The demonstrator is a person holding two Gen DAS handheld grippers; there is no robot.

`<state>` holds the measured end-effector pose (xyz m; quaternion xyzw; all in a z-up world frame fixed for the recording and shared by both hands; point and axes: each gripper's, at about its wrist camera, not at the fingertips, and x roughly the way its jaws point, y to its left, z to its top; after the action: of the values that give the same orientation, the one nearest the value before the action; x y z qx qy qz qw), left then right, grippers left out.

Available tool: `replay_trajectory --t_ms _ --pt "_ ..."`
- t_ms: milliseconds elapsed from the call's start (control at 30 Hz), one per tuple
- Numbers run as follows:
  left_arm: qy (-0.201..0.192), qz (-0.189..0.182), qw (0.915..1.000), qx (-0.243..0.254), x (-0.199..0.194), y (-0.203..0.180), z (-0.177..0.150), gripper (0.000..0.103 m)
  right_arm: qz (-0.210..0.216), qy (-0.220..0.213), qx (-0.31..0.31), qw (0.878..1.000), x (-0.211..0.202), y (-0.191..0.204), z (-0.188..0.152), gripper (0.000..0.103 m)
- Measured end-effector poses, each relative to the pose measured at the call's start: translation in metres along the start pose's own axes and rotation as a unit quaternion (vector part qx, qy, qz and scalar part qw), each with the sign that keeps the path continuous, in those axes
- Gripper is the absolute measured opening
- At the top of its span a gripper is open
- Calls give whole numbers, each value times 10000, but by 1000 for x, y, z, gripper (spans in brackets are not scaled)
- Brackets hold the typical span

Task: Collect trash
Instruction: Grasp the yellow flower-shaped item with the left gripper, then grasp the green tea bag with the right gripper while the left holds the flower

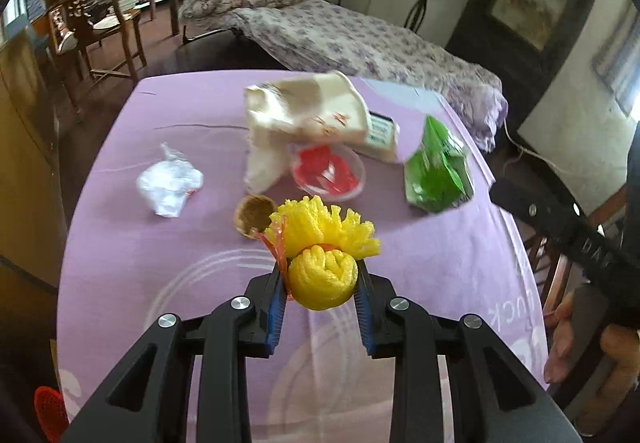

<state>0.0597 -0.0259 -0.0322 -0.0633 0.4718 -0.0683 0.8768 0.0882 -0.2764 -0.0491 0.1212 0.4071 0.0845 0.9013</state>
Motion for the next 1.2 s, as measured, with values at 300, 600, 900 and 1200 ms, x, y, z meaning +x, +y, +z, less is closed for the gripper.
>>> replay_trajectory --t_ms 300,600,900,1200 --pt "-38 108 9997 -201 -5 19 5 30 -415 -20 -709 9966 25 25 7 94" --pt "-32 22 9994 -338 -7 30 8 30 -901 287 -1112 9893 66 42 16 93" --pt "-23 48 9996 -266 -7 29 9 30 -831 487 -902 9913 71 33 20 63" --pt "-64 144 9991 -399 -6 32 9 30 -323 227 -266 9989 21 25 14 63"
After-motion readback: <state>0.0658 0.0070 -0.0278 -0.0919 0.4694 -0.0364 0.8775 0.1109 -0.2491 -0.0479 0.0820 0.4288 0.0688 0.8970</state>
